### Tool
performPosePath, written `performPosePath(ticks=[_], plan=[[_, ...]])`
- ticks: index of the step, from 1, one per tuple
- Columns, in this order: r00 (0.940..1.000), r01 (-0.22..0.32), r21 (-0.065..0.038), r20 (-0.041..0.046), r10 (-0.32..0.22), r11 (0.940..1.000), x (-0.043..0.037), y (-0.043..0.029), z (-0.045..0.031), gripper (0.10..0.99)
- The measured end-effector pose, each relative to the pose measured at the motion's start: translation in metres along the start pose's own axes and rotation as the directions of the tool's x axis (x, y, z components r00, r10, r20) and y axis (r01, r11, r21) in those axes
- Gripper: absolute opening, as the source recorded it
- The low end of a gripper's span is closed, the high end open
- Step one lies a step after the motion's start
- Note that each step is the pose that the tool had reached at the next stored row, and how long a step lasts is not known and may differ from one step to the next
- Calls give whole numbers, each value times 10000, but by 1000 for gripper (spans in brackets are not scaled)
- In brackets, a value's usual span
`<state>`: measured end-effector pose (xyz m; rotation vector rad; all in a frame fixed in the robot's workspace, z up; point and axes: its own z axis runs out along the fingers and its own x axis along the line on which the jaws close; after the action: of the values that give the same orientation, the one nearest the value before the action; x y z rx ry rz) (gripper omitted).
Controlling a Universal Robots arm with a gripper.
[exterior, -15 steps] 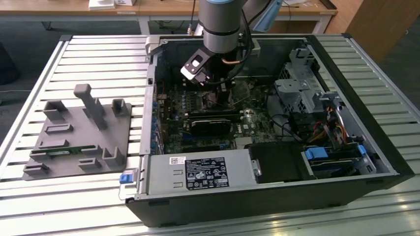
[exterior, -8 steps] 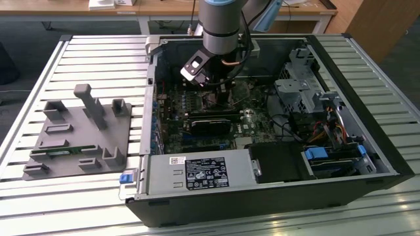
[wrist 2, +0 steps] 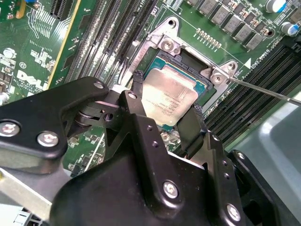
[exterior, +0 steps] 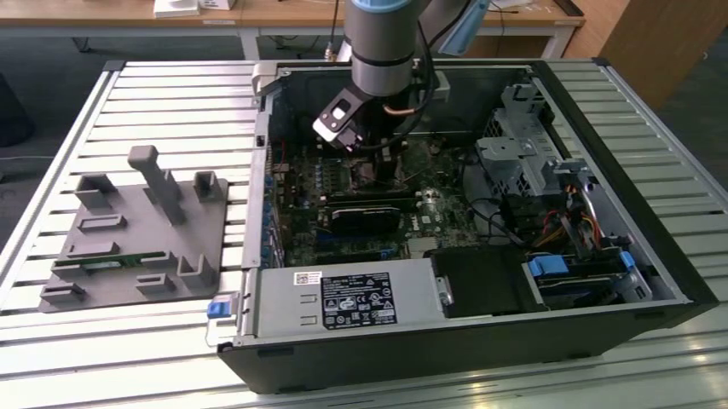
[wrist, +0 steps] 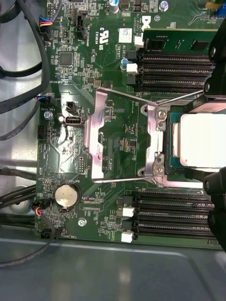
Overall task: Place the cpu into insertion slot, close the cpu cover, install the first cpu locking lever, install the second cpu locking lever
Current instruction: 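Place the cpu into insertion slot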
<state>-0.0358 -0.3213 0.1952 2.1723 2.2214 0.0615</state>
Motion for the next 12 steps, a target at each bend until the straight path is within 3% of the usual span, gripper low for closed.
performPosePath(ticks=[12], plan=[[10000,0,1,1,0,10000,9,-1,23,541]])
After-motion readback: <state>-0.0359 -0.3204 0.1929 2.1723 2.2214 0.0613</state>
